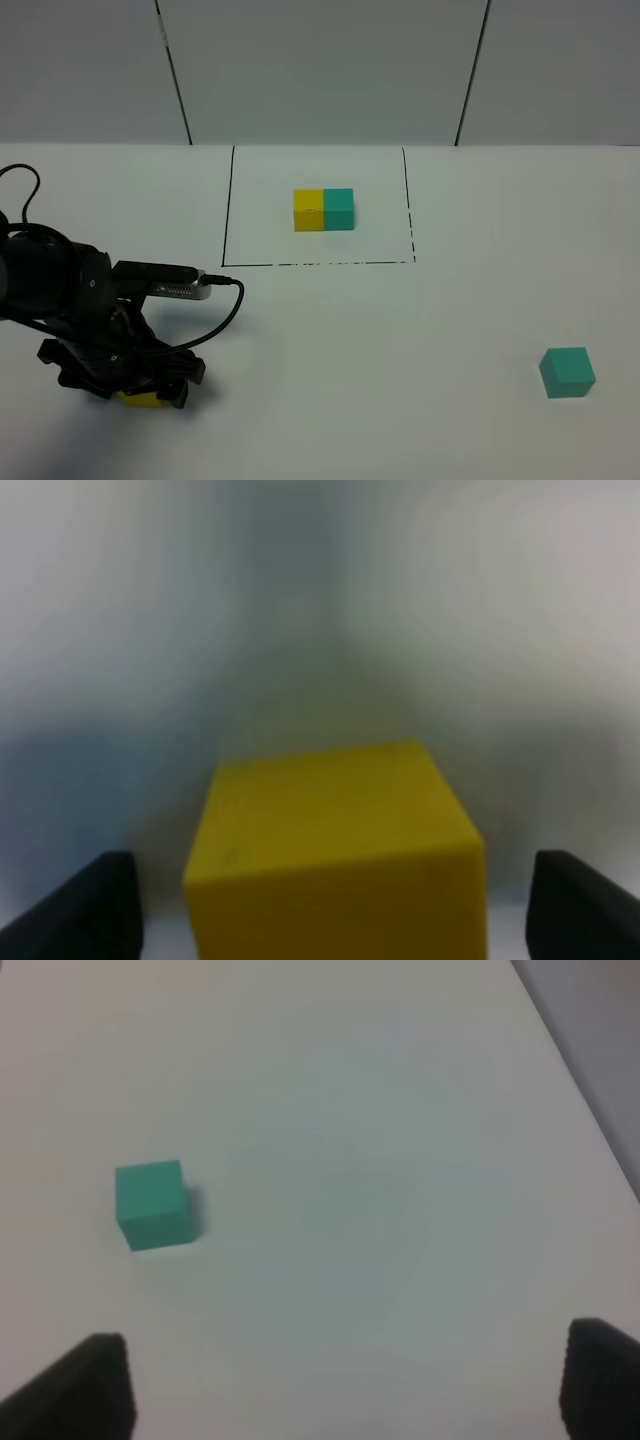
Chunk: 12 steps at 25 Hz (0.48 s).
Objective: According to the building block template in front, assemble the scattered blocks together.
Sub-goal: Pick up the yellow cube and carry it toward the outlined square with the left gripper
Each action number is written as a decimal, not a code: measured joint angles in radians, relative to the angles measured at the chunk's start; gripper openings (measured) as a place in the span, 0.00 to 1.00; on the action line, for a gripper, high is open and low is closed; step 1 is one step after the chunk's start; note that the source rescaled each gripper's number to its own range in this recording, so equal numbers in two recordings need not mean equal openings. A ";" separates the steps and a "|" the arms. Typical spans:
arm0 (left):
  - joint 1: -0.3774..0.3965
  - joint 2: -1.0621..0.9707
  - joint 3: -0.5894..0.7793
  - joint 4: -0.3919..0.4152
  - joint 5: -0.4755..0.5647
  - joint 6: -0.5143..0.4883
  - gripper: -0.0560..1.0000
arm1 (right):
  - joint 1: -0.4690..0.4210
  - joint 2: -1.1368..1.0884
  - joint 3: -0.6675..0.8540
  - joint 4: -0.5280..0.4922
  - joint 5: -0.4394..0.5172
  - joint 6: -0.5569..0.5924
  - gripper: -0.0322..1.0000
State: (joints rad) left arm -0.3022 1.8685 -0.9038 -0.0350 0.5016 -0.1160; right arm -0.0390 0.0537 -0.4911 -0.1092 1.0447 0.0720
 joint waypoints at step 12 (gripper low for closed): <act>0.000 0.009 0.000 -0.009 -0.056 -0.012 0.70 | 0.000 0.000 0.000 0.000 0.000 0.000 0.73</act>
State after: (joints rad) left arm -0.3022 1.8771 -0.9038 -0.0436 0.4457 -0.1276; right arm -0.0390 0.0537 -0.4911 -0.1092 1.0447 0.0720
